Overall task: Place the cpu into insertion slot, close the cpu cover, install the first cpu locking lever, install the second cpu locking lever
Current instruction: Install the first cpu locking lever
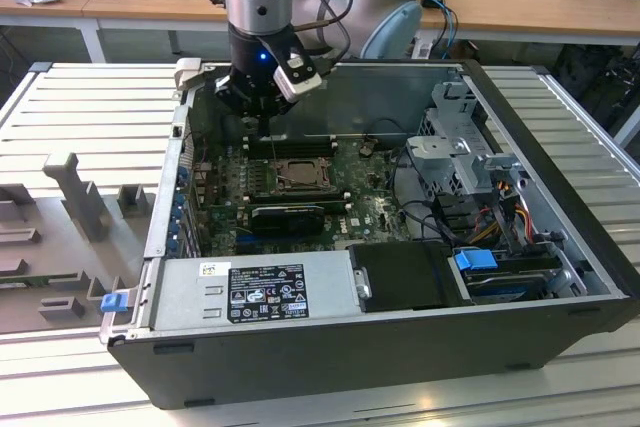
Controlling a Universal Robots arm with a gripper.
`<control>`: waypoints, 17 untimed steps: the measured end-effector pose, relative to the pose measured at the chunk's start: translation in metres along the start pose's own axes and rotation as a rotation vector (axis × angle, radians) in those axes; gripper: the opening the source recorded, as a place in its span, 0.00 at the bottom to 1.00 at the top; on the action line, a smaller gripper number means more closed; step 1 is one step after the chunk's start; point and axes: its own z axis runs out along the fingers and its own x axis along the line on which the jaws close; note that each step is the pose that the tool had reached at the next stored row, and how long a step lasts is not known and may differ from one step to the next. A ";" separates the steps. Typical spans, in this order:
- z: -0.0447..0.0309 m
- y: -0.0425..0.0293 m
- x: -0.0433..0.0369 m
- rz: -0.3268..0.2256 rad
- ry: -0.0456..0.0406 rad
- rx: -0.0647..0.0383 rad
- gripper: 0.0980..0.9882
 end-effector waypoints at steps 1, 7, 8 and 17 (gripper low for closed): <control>0.0000 0.0000 -0.0003 0.000 0.0000 0.000 0.01; 0.0000 -0.0002 -0.0026 0.000 0.0000 0.000 0.01; 0.0000 -0.0002 -0.0030 0.000 0.0000 0.000 0.01; 0.0000 -0.0005 -0.0067 0.000 0.0000 0.000 0.01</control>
